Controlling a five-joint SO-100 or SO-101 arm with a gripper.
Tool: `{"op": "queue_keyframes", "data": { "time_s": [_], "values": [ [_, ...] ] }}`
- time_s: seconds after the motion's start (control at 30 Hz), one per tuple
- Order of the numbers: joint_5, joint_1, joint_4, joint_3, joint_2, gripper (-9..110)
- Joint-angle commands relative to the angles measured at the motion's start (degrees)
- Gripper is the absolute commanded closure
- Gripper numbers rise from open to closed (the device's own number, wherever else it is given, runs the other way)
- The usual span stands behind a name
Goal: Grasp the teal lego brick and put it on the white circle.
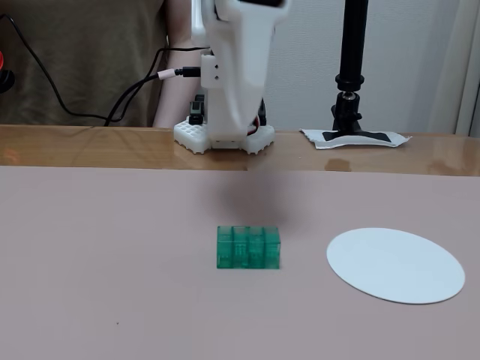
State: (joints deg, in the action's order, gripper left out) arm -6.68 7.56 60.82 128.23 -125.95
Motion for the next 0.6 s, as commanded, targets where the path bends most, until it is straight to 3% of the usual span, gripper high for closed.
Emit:
{"op": "queue_keyframes", "data": {
  "time_s": [0.0,0.2,0.37,0.57],
  "values": [
    [1.0,-0.2,-0.4,-6.7,8.7,97],
    [-1.5,-0.4,0.0,-12.8,21.3,72],
    [-3.7,-1.1,0.4,-16.9,32.5,68],
    [-5.2,-1.4,0.6,-17.9,41.0,72]
  ]
}}
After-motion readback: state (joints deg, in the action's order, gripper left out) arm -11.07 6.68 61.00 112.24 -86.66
